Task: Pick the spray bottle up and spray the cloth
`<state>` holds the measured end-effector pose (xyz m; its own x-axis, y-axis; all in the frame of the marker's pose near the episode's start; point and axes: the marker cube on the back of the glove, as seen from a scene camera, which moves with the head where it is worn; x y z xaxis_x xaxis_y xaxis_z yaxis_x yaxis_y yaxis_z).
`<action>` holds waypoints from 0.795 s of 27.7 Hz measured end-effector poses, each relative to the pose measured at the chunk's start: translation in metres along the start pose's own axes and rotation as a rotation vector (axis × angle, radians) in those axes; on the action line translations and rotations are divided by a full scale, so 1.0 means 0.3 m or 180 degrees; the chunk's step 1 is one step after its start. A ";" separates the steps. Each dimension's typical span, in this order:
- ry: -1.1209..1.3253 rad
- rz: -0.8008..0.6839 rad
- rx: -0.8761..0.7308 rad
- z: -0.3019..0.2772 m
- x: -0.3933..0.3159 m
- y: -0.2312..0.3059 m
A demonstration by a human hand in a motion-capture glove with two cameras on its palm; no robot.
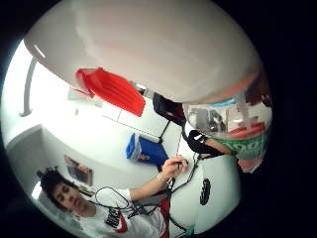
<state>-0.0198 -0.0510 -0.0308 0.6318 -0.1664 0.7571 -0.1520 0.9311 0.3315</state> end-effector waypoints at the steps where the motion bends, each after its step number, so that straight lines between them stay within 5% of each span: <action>1: -0.0047 0.0027 -0.0016 0.015 0.011 0.006; 22: -0.0081 0.0056 -0.0125 0.129 0.097 0.058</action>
<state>-0.0335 -0.0522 0.0188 0.6096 -0.1576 0.7769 -0.1326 0.9459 0.2960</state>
